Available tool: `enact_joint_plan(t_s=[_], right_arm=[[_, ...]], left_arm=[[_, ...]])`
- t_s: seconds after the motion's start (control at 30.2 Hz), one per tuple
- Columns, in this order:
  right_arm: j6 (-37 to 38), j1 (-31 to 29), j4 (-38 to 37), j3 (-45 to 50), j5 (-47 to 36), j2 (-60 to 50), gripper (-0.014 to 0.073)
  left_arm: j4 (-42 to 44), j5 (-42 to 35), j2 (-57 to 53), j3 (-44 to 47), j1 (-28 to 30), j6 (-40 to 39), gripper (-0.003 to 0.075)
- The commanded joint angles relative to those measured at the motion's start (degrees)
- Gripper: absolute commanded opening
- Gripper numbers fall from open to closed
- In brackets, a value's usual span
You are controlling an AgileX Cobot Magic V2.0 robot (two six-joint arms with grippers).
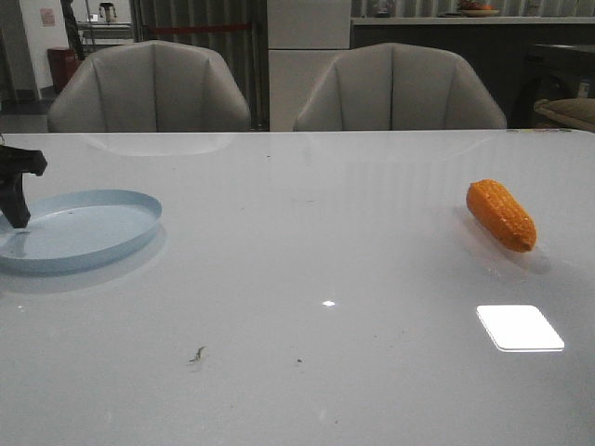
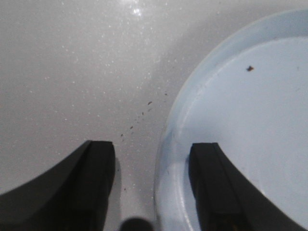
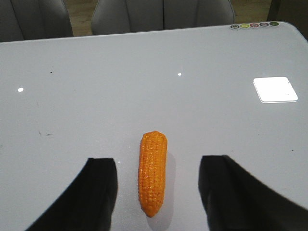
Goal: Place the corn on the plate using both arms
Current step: 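Push the pale blue plate with the left gripper toward the table center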
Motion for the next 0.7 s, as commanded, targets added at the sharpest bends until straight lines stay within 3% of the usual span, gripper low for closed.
enact_joint_plan(t_s=[0.0, 0.1, 0.23, 0.46, 0.66], right_arm=[[-0.06, 0.02, 0.0, -2.01, -4.44, -0.84, 0.0488], [-0.06, 0.02, 0.0, -2.01, -4.44, -0.84, 0.0488], [-0.06, 0.02, 0.0, -2.01, -4.44, -0.84, 0.0488], [-0.06, 0.02, 0.0, -2.01, -4.44, -0.84, 0.0488], [-0.06, 0.02, 0.0, -2.01, -4.44, -0.84, 0.0488]], left_arm=[[-1.68, -1.57, -2.28, -1.82, -0.08, -0.55, 0.0421], [-1.94, -1.39, -2.05, -1.82, -0.08, -0.55, 0.0371], [-1.94, -1.3, -2.05, -1.82, -0.08, -0.55, 0.0099], [-2.12, 0.82, -2.05, -5.02, -0.08, -0.55, 0.0094], [-14.67, 7.62, -2.05, -13.65, -0.08, -0.55, 0.0094]])
